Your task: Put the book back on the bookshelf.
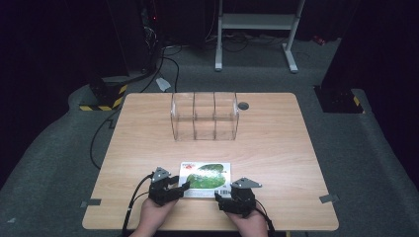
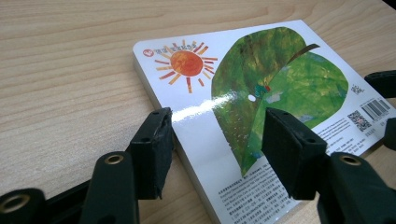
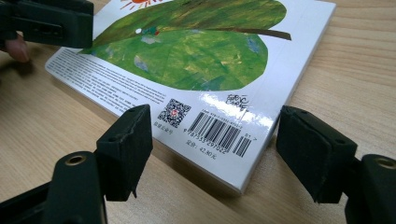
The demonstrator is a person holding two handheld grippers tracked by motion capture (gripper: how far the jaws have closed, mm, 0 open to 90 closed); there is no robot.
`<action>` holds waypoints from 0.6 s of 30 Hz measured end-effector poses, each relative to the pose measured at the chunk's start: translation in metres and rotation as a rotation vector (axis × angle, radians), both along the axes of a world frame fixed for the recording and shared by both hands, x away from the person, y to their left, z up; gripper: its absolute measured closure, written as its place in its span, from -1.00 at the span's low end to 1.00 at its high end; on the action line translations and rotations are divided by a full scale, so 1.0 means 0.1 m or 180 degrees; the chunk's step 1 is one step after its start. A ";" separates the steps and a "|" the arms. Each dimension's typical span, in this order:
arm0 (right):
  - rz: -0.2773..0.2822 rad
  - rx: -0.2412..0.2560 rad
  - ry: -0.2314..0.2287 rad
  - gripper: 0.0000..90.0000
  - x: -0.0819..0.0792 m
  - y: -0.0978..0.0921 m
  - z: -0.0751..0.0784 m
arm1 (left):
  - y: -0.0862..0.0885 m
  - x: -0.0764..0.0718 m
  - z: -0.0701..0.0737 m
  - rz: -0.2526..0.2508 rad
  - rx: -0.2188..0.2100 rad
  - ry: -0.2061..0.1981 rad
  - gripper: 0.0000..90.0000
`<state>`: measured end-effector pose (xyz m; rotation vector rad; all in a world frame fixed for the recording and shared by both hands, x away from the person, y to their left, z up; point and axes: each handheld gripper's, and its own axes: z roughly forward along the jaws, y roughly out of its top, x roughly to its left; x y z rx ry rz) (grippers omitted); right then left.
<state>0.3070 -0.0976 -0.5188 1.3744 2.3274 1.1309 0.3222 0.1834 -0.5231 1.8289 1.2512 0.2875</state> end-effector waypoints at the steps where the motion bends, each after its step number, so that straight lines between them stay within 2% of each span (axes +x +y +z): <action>1: 0.0010 -0.0008 -0.0014 -0.42 0.00 0.00 0.00 | 0.00 0.00 0.00 -0.0005 -0.0015 0.0007 -0.03; 8: 0.0032 0.0022 0.0002 -0.46 0.00 0.00 -0.01 | 0.02 -0.01 0.02 -0.0013 -0.0041 -0.0018 -0.01; 18: 0.0073 0.0000 -0.0012 -0.56 0.00 0.01 -0.01 | 0.04 -0.06 0.10 -0.0022 -0.0115 -0.0201 0.01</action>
